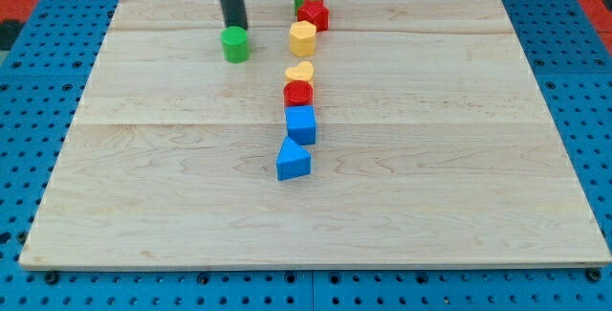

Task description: Move the green circle in between the yellow blocks

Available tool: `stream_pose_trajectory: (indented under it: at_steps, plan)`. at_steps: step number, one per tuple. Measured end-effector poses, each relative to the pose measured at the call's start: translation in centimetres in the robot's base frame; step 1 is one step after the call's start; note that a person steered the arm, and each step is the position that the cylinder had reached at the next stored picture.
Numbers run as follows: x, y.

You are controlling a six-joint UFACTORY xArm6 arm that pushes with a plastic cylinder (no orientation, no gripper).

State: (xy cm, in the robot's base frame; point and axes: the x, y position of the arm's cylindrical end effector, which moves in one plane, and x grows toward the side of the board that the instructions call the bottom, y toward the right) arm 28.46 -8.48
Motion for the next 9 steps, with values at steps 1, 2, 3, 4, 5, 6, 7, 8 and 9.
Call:
stream_pose_trajectory:
  at_steps: [1, 2, 3, 4, 5, 6, 7, 8, 9]
  plan:
    - [1.0, -1.3]
    - [1.3, -6.6]
    - [3.3, -6.2]
    - [3.4, 0.4]
    - [3.4, 0.3]
    - [7.0, -1.6]
    - [8.0, 0.3]
    - [6.9, 0.3]
    - [6.9, 1.1]
